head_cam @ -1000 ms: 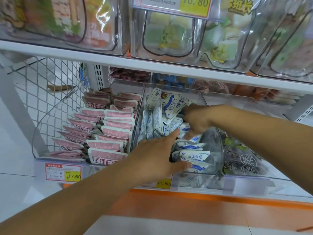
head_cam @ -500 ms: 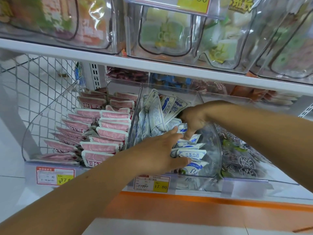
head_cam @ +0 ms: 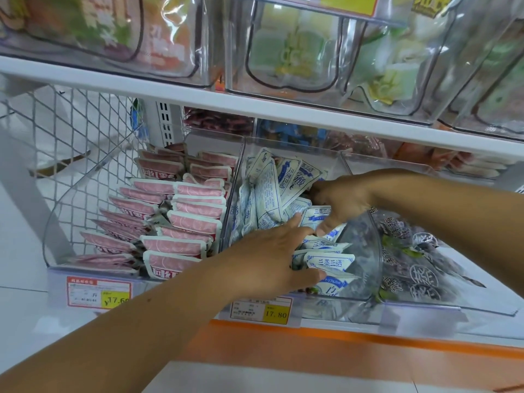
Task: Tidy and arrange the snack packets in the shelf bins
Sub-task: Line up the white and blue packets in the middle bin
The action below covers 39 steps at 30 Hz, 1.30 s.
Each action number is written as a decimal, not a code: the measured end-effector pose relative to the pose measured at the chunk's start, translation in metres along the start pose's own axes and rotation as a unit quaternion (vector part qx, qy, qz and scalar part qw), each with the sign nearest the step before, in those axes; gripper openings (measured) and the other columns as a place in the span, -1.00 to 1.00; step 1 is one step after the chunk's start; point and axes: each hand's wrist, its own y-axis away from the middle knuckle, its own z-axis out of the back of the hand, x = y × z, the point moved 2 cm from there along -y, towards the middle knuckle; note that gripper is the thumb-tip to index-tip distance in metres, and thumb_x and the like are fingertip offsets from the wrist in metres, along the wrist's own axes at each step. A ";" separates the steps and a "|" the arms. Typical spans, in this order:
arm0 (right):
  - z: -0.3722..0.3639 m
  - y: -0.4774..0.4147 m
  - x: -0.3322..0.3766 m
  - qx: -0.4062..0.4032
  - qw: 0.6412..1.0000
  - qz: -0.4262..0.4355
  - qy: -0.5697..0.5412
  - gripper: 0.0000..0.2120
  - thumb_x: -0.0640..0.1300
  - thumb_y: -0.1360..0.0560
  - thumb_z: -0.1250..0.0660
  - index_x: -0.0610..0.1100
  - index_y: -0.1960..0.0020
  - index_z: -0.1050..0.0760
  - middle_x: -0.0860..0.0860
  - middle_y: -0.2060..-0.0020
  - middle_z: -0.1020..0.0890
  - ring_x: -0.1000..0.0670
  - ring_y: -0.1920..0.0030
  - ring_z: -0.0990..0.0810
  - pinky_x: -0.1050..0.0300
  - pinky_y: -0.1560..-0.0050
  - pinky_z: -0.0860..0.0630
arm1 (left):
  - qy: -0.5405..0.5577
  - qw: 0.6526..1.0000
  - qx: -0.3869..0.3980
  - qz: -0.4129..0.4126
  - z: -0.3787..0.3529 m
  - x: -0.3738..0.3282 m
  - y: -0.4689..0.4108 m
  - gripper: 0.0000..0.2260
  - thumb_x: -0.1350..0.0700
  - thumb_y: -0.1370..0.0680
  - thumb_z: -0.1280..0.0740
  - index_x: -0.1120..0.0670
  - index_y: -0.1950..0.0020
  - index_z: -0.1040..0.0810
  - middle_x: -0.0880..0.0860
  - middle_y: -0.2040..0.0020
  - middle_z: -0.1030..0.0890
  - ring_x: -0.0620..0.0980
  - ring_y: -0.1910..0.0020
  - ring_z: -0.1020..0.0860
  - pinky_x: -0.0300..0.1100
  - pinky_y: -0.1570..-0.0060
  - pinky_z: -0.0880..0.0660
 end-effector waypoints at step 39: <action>-0.043 0.090 0.043 -0.202 0.978 0.029 -0.040 -0.62 0.17 -0.48 -0.36 0.20 -0.28 -0.47 0.15 -0.23 -0.52 0.02 -0.28 -0.37 0.04 -0.25 -0.38 | -0.224 0.946 -0.224 -0.064 0.030 0.038 0.086 -0.66 -0.13 -0.43 -0.44 -0.13 -0.18 -0.60 -0.15 -0.15 -0.62 -0.09 -0.18 -0.54 -0.01 -0.20 -0.46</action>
